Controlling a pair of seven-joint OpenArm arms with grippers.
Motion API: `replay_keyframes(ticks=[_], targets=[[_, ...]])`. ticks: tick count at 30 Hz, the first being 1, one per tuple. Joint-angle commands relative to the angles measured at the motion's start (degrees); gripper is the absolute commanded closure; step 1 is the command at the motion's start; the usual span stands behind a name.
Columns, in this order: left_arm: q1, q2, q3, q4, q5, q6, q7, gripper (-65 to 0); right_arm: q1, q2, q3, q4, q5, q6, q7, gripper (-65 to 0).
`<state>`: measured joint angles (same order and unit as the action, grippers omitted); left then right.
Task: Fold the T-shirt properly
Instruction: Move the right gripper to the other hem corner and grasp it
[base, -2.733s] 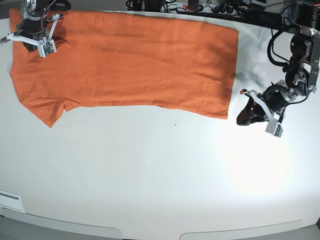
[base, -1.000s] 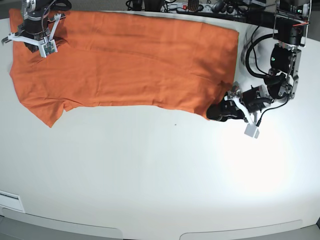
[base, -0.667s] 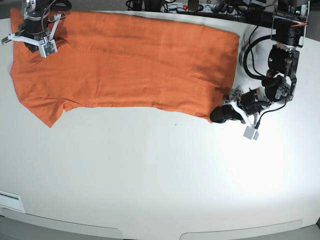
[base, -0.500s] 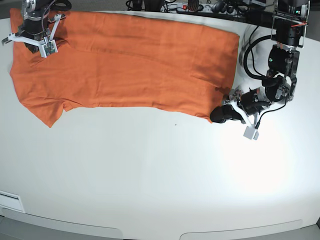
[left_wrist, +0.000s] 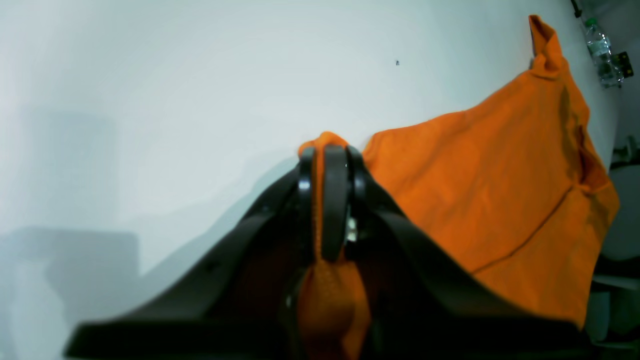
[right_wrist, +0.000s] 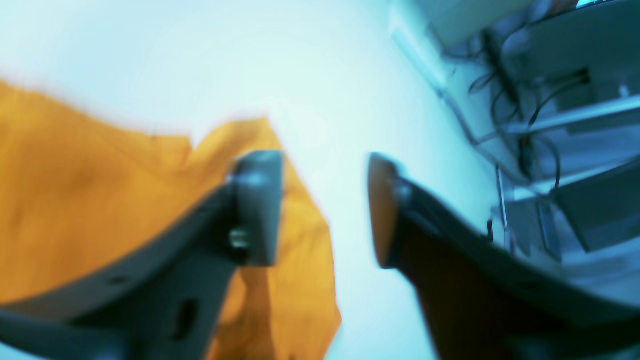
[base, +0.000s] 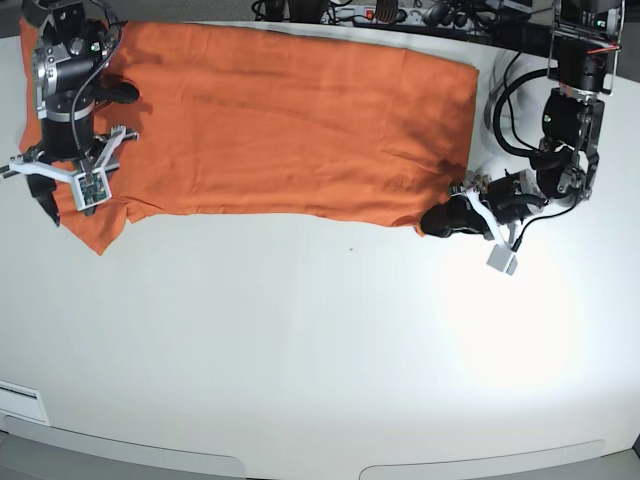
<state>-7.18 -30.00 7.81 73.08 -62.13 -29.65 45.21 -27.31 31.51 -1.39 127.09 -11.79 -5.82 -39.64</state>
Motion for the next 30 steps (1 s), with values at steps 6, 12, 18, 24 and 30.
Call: replay_keyframes(ticks=[6,12,18,24,30], targets=[[0.0,-0.9,-0.1,0.3,1.9,-0.2,2.8,0.0,12.3,0.8,1.0,-14.9,7.9,2.6,1.7,-36.4],[0.0,-1.0,-0.1,0.3,1.9,-1.9,2.4,0.0,24.9,0.8,8.0,-30.9,28.3,16.5,1.2,-36.2],[0.0,-1.0,-0.1,0.3,1.9,-1.9,2.4,0.0,36.0,1.8,18.0,-47.8,49.8,32.9,-8.8,-36.2],[0.0,-1.0,-0.1,0.3,1.9,-1.8,2.2,0.0,44.0,5.9,18.6,-69.7,63.2,41.9,-16.8,-35.9],[0.0,-1.0,-0.1,0.3,1.5,-1.7,2.2,0.0,45.9,6.3,18.4,-81.4,72.1,45.8,-23.7,-35.9]])
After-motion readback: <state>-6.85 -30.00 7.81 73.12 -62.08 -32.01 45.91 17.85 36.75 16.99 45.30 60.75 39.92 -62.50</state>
